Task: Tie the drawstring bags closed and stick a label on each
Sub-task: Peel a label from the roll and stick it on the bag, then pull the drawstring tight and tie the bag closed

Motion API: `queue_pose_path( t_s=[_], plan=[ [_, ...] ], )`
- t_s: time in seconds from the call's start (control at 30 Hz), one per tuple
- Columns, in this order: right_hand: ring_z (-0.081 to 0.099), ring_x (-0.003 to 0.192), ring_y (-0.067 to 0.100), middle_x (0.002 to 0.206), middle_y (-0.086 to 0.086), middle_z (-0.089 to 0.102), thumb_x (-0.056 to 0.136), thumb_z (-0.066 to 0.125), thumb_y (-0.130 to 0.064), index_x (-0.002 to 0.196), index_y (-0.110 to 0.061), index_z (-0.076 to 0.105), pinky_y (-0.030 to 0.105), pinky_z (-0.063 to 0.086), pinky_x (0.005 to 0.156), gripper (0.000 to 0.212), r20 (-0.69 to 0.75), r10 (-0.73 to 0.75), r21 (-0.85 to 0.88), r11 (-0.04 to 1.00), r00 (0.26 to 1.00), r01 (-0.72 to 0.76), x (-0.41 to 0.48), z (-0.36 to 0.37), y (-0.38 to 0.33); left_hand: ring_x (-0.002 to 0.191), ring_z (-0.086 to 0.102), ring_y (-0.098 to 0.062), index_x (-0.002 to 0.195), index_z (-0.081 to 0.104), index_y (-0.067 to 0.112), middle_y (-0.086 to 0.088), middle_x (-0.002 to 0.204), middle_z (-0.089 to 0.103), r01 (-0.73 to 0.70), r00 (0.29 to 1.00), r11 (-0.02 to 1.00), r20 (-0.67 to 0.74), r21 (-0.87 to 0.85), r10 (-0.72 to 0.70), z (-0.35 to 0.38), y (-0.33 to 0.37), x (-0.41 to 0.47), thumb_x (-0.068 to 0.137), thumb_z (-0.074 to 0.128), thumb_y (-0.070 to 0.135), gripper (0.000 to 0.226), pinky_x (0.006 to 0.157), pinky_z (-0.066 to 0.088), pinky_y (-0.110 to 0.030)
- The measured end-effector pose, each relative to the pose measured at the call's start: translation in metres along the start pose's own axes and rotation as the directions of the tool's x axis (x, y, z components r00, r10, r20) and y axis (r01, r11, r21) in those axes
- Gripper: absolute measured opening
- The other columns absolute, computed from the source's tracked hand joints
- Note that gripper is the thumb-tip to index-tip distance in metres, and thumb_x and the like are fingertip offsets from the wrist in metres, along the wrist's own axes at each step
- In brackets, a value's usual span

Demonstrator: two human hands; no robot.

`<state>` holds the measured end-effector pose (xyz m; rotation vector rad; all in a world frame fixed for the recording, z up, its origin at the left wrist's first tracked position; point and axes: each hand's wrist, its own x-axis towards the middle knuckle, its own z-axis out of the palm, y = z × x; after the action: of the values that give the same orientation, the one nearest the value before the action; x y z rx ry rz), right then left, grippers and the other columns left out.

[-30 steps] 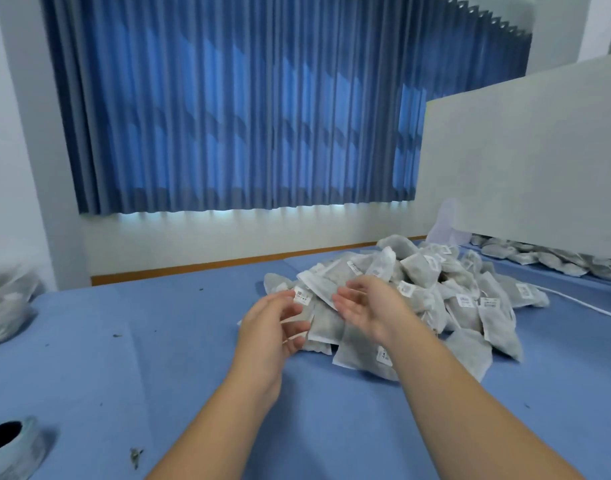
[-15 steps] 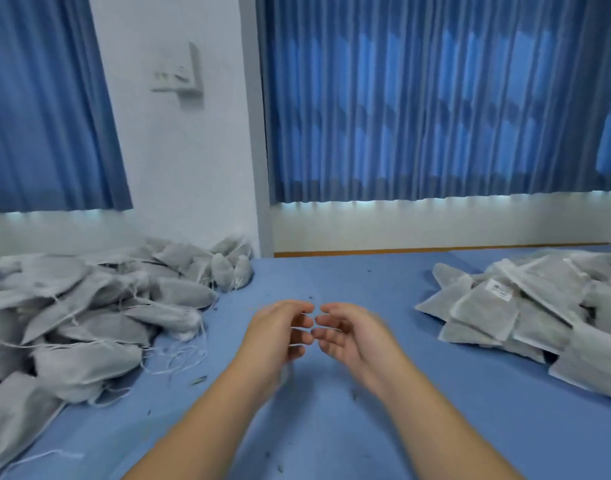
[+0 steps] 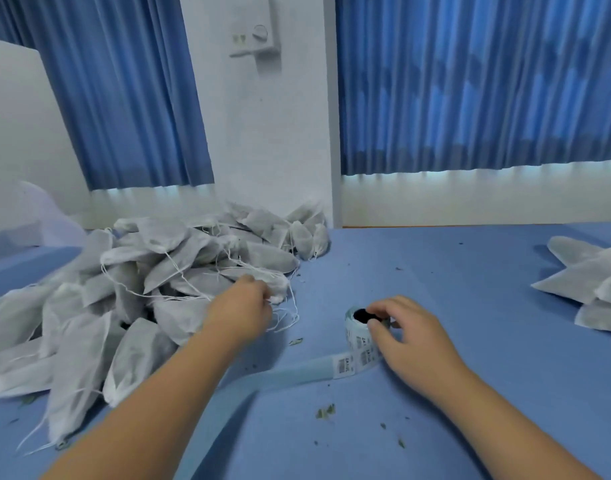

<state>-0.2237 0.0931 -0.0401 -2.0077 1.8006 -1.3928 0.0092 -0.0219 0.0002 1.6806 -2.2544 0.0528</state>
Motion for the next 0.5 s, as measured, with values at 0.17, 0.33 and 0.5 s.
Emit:
queue_pose_path(
  t_s=[0.17,0.33,0.5],
  plan=[
    [0.050,0.099,-0.009,0.099,-0.021,0.056,0.092,0.056,-0.029,0.100,-0.031,0.064,0.003,0.036,0.081,0.011,0.019,-0.008,-0.003,1.000,1.000,0.008,0.000,0.001,0.001,0.122,0.045,-0.026,0.129,0.059,0.017,0.003,0.153,0.025,-0.163,0.979,0.884,0.181,0.438,0.091,0.008,-0.007,0.026,0.094,0.052,0.026,0.036,0.091,0.047,-0.038],
    [0.050,0.099,-0.008,0.099,-0.021,0.055,0.093,0.055,-0.030,0.099,-0.031,0.063,0.002,0.035,0.079,0.011,0.022,-0.007,-0.006,1.000,1.000,0.007,0.003,0.001,0.002,0.126,0.043,-0.025,0.140,0.048,0.017,0.007,0.156,0.022,-0.153,0.972,0.874,0.228,0.462,0.050,0.017,-0.004,0.039,0.097,0.048,0.026,0.044,0.091,0.041,-0.038],
    [0.050,0.098,-0.007,0.097,-0.022,0.054,0.093,0.055,-0.028,0.098,-0.028,0.063,0.003,0.035,0.077,0.010,0.016,0.003,-0.011,1.000,1.000,-0.003,0.004,0.001,0.004,0.120,0.047,-0.025,0.129,0.056,0.015,0.004,0.145,0.034,-0.098,0.990,0.877,0.140,0.470,0.036,0.021,0.001,0.043,0.095,0.049,0.025,0.037,0.083,0.039,-0.037]
  ],
)
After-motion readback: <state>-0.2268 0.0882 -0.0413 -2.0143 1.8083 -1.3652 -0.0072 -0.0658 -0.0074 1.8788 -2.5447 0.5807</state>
